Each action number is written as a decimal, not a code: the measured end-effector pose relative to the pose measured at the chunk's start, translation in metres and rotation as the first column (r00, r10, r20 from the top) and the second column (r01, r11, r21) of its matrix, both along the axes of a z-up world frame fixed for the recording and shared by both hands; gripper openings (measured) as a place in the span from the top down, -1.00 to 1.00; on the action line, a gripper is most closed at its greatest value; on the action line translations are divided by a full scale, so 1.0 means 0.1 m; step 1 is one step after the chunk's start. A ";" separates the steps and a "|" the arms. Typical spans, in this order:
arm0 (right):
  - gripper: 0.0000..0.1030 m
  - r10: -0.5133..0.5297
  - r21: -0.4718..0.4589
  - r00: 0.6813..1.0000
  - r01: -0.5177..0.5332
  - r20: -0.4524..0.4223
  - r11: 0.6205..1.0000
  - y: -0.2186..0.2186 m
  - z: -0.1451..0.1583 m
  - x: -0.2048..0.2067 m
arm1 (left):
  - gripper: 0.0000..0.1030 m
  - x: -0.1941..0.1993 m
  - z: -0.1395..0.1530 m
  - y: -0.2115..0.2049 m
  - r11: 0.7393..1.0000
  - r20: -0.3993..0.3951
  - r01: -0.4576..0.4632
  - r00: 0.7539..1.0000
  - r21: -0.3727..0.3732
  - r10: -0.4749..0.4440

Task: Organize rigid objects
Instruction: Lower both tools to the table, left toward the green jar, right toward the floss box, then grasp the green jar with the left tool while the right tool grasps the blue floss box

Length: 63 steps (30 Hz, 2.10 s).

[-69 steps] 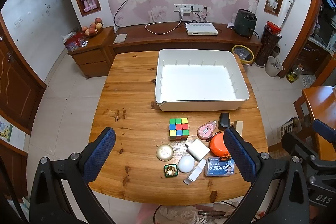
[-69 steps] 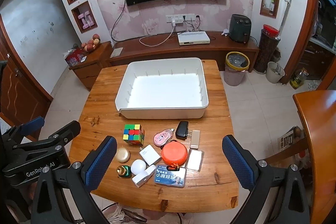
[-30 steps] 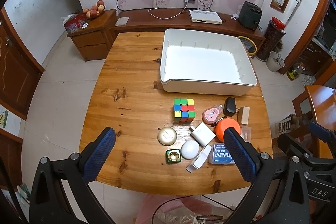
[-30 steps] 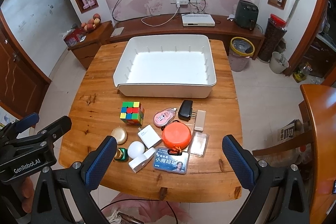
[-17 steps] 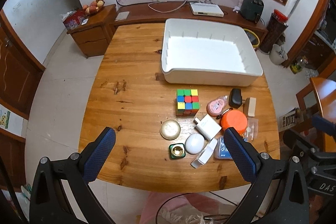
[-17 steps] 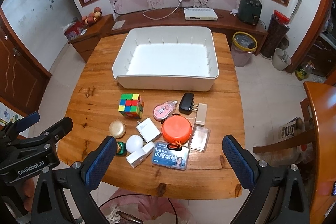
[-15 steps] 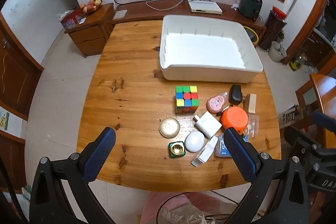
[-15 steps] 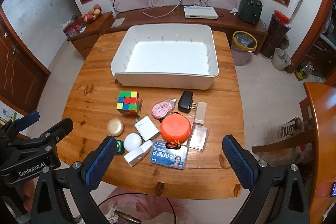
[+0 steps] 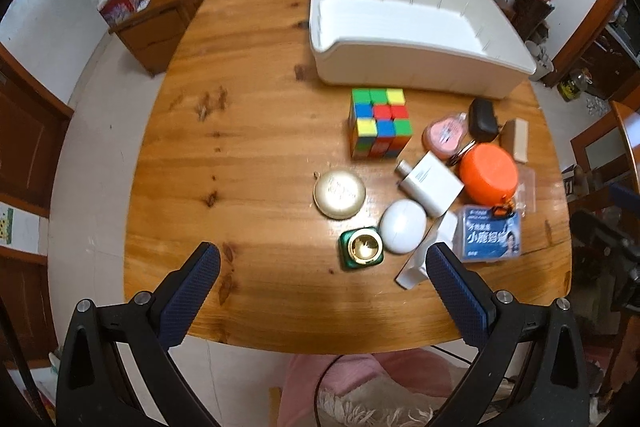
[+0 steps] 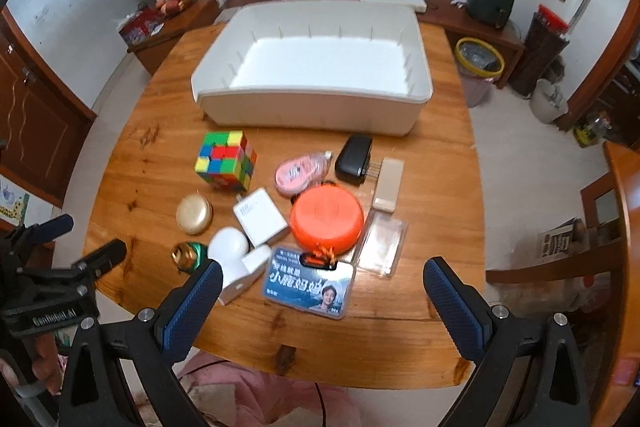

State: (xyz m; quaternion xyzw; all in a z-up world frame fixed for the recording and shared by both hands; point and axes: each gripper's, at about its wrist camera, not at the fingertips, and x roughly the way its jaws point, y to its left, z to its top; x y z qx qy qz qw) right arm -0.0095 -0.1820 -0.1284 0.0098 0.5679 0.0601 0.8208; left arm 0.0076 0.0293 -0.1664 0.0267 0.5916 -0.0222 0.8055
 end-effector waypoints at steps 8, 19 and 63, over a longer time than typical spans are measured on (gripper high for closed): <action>-0.96 -0.019 0.035 0.994 0.023 -0.105 0.999 -0.06 -0.68 -0.01 | -0.98 0.13 -0.44 0.05 0.999 -0.085 -0.036 0.996 -0.013 0.034; -0.96 -0.115 0.090 0.985 0.126 -0.125 0.988 0.03 -1.05 0.00 | -0.98 0.21 -0.82 -0.07 1.000 -0.151 -0.022 0.988 0.006 0.022; -0.84 0.015 -0.049 0.990 -0.022 -0.138 0.999 0.44 -1.35 -0.12 | 0.17 0.40 -1.48 0.25 0.998 -0.223 -0.055 0.974 -0.014 0.051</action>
